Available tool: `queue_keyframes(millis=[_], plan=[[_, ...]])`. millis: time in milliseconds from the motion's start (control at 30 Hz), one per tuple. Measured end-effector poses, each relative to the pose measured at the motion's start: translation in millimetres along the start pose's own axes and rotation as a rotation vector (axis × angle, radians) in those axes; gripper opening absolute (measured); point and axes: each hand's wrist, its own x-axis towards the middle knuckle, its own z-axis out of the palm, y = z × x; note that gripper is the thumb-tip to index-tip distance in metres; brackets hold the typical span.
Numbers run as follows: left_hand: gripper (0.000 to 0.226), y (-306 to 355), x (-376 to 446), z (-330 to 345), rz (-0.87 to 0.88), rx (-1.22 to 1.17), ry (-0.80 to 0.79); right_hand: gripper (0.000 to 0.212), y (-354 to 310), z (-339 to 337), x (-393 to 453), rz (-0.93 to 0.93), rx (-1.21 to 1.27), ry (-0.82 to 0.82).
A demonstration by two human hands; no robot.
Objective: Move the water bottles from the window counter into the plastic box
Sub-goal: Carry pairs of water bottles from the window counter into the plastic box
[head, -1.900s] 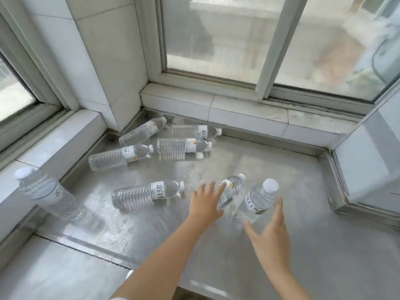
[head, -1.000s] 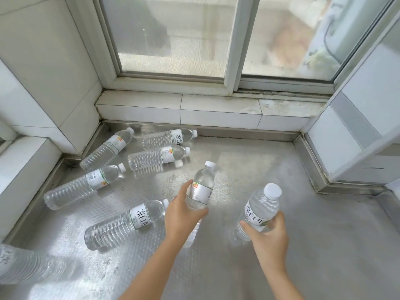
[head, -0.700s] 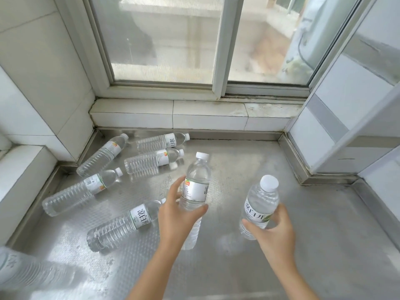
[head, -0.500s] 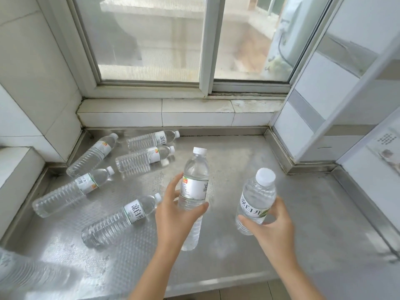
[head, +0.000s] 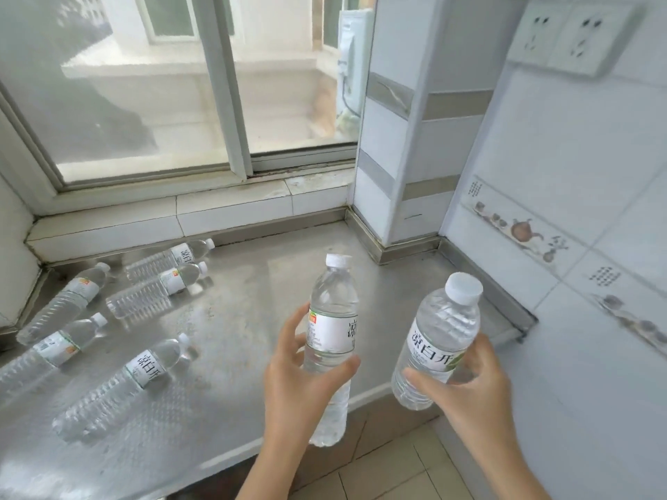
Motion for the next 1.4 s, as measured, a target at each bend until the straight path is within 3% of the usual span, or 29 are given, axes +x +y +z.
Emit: queue_keyframes(millis=[500, 900, 1167, 1400], plan=[[0.082, 46, -173, 186, 0.143, -0.052, -0.705, 0.064, 46, -251, -150, 0.193, 0.024, 0.582], [0.088, 77, -278, 343, 0.132, -0.083, -1.316, 0.069, 70, -374, -233, 0.345, 0.028, 1.106], [0.092, 89, -338, 435, 0.168, -0.091, -1.685, 0.077, 92, -439, -272, 0.44, -0.097, 1.444], [0.086, 97, -414, 481, 0.149, -0.055, -1.919, 0.079, 99, -467, -324, 0.545, -0.108, 1.65]])
